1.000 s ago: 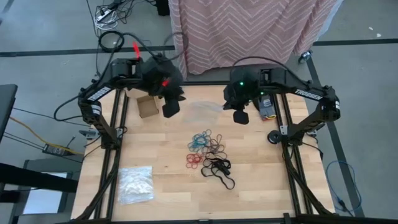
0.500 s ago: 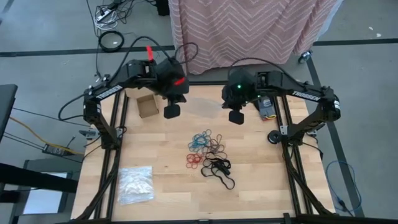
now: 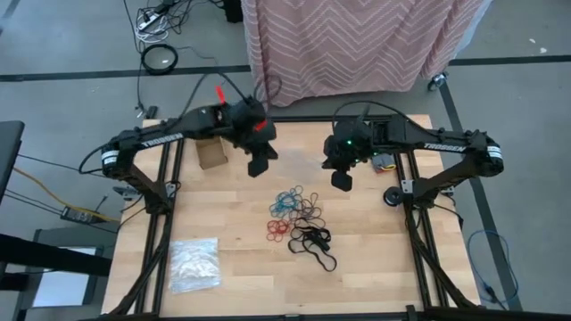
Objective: Sort rubber bands
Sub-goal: Open the transparent zip bag
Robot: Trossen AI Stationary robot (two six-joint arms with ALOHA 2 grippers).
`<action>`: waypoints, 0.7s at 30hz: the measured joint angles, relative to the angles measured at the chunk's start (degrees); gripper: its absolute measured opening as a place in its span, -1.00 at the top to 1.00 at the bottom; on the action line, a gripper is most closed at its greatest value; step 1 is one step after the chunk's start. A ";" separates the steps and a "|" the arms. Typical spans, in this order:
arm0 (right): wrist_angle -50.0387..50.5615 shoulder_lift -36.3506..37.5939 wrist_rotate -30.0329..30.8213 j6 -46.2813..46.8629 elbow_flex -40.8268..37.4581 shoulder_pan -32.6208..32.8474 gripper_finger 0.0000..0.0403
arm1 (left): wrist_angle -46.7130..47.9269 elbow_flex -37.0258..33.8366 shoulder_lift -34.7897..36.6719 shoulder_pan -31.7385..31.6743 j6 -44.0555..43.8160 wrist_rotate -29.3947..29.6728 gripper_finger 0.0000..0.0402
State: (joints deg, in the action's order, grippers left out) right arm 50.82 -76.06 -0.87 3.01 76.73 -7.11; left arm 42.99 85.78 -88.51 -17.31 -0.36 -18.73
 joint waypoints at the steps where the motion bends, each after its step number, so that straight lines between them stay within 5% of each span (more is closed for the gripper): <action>1: 0.21 0.03 -0.23 -0.01 0.00 0.13 1.00 | -2.34 -1.14 0.06 0.05 -1.07 -1.49 0.63; 10: 1.75 -0.80 -0.34 -0.02 0.00 0.76 1.00 | -3.85 -0.66 0.19 0.07 -3.08 -0.45 0.15; 21: 1.26 -0.80 -0.67 0.45 0.02 0.76 1.00 | 0.13 5.74 0.28 0.14 3.70 4.71 0.16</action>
State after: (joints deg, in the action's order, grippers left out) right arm 52.08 -76.86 -1.53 3.46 76.75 -6.35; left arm 43.13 91.52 -88.23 -17.17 3.33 -14.01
